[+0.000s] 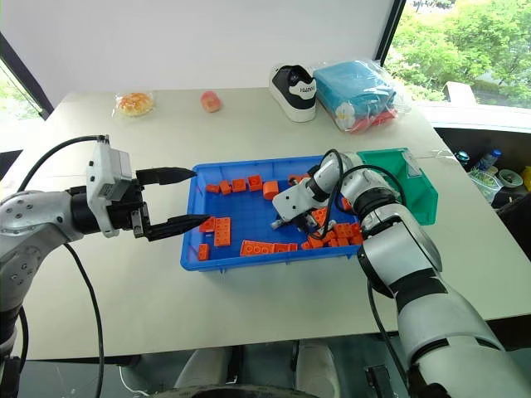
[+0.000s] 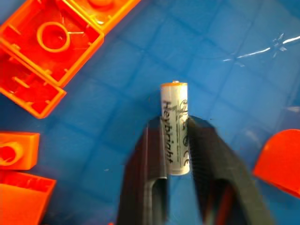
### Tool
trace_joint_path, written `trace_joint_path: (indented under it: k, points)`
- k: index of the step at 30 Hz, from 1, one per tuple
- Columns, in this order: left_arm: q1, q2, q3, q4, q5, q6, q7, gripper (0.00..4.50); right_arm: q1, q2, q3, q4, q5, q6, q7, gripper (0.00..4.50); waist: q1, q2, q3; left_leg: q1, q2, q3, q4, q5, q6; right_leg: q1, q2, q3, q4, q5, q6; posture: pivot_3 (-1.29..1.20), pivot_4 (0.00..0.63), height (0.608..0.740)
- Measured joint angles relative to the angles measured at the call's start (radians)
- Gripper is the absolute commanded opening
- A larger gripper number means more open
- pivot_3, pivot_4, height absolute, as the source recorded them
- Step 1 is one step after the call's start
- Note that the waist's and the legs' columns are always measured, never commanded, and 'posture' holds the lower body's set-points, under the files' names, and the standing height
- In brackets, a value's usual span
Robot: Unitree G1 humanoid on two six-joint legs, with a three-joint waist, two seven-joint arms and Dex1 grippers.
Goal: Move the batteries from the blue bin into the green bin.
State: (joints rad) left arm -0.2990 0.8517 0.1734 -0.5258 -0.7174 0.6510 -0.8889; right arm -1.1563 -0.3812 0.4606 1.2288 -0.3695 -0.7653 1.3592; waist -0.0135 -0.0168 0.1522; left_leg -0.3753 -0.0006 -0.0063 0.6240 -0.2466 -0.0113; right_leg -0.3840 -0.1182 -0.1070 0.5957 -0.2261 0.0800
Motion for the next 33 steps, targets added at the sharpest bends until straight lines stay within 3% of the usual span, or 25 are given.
trace_joint_path:
  k: [12, 15, 18, 23, 27, 31, 33]
  points:
    - [-0.032, -0.007, -0.009, 0.000, -0.004, 0.011, 0.011, 4.50, 0.051, 0.001, -0.069, -0.053, 0.071, 0.106, 0.024, 0.05, 0.000, 0.000, 0.000, 0.000, 0.000, 0.000, -0.001, 0.000, 0.000, 0.000, 0.000, 0.000, 0.000, 0.000, 0.000, 0.00, 0.150, 0.707]
    - [-0.029, -0.017, -0.025, -0.001, -0.012, 0.021, 0.019, 4.50, 0.107, -0.003, -0.133, -0.180, 0.139, 0.309, 0.013, 0.05, 0.002, 0.001, 0.001, -0.001, 0.000, 0.000, -0.001, 0.000, -0.001, -0.001, 0.000, 0.001, 0.000, 0.001, 0.001, 0.00, 0.150, 0.707]
    - [-0.022, -0.028, -0.034, -0.002, -0.018, 0.025, 0.018, 4.50, 0.227, -0.071, -0.239, -0.532, 0.238, 0.664, -0.016, 0.05, 0.012, 0.002, 0.002, -0.004, 0.000, 0.000, -0.001, 0.001, -0.001, -0.004, -0.001, 0.001, 0.000, 0.002, 0.003, 0.00, 0.150, 0.707]
    - [-0.029, -0.034, -0.051, 0.022, -0.023, 0.022, -0.012, 4.50, 0.465, -0.283, -0.445, -1.114, 0.345, 1.238, -0.111, 0.05, 0.036, 0.002, 0.002, -0.011, 0.000, -0.001, 0.002, 0.000, -0.001, -0.007, -0.002, -0.002, -0.003, 0.000, 0.000, 0.00, 0.150, 0.707]
    - [-0.041, -0.043, -0.074, 0.086, -0.011, 0.007, -0.052, 4.50, 0.558, -0.442, -0.584, -1.269, 0.342, 1.495, -0.237, 0.05, 0.045, 0.003, 0.002, -0.012, 0.001, 0.002, 0.004, -0.001, -0.003, -0.009, -0.002, -0.002, -0.004, -0.003, 0.002, 0.00, 0.150, 0.707]
    - [-0.074, -0.068, -0.109, 0.131, 0.009, -0.013, -0.079, 4.50, 0.587, -0.500, -0.610, -1.306, 0.343, 1.589, -0.321, 0.05, 0.042, 0.002, 0.002, -0.012, 0.002, 0.004, 0.003, -0.001, -0.002, -0.010, -0.002, -0.003, -0.004, -0.002, 0.002, 0.00, 0.150, 0.707]
    - [-0.094, -0.081, -0.126, 0.150, 0.017, -0.017, -0.091, 4.50, 0.608, -0.505, -0.604, -1.301, 0.342, 1.592, -0.362, 1.07, 0.044, 0.002, 0.002, -0.013, 0.002, 0.004, 0.003, 0.000, 0.000, -0.011, -0.002, -0.003, -0.004, -0.002, 0.002, 0.00, 0.150, 0.707]
